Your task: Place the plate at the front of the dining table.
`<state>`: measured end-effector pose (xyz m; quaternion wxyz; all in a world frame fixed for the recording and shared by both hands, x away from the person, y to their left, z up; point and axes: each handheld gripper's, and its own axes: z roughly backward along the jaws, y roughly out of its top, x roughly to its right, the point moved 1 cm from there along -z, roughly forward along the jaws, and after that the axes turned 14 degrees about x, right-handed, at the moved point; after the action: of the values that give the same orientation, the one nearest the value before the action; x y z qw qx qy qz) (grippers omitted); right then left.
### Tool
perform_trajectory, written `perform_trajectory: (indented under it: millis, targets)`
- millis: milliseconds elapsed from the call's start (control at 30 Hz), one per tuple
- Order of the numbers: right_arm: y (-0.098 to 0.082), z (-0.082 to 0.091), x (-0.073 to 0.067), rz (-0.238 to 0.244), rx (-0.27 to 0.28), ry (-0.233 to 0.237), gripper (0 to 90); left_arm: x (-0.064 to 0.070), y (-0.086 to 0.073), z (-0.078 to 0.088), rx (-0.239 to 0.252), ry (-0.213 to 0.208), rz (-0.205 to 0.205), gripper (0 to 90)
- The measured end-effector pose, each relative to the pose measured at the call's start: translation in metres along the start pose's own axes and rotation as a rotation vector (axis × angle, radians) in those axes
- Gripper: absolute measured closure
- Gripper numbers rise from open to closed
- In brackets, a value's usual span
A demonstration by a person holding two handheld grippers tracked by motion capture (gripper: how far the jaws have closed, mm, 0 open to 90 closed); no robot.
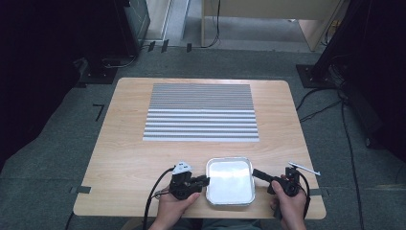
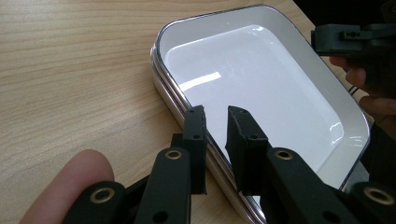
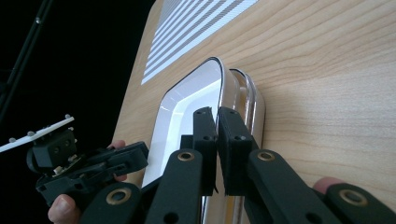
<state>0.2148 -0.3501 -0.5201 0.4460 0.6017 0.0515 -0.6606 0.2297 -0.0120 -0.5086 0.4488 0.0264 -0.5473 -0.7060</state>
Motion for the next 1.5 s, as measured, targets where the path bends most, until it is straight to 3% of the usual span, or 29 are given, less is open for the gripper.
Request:
perform_trajectory:
  millis: [200, 300, 433, 633, 667, 733, 900, 1200, 1500]
  targets:
    - [0.0010, 0.0019, -0.0012, -0.008, 0.015, 0.032, 87.6, -0.0013, 0.0001, 0.0006, -0.003, 0.002, 0.005, 81.5]
    - [0.0009, 0.0023, -0.0019, 0.000, 0.016, 0.029, 87.9, -0.0021, 0.0012, 0.0021, 0.007, -0.008, 0.008, 90.0]
    - [0.0010, 0.0023, -0.0014, 0.000, 0.015, 0.022, 88.2, 0.0003, 0.0008, 0.0009, 0.000, -0.026, -0.002, 90.0]
    - [0.0004, 0.0017, -0.0005, 0.010, 0.004, -0.011, 88.0, -0.0038, 0.0019, 0.0018, 0.005, -0.029, 0.034, 85.4]
    - [0.0005, 0.0016, 0.0009, 0.007, 0.001, -0.028, 87.8, -0.0070, 0.0017, 0.0022, 0.005, -0.036, 0.064, 84.3]
    - [0.0010, 0.0017, 0.0020, 0.000, 0.003, -0.024, 87.2, -0.0080, 0.0018, 0.0023, 0.002, -0.039, 0.075, 84.1]
    - [0.0025, 0.0029, 0.0031, -0.008, 0.009, -0.022, 86.4, -0.0076, 0.0022, 0.0021, 0.001, -0.039, 0.075, 84.1]
    - [-0.0012, -0.0028, 0.0052, -0.005, -0.047, -0.031, 85.3, -0.0073, 0.0022, 0.0020, -0.001, -0.041, 0.079, 83.7]
    - [0.0012, -0.0006, 0.0073, -0.040, -0.031, 0.002, 85.6, -0.0049, 0.0021, 0.0008, -0.006, -0.050, 0.065, 82.9]
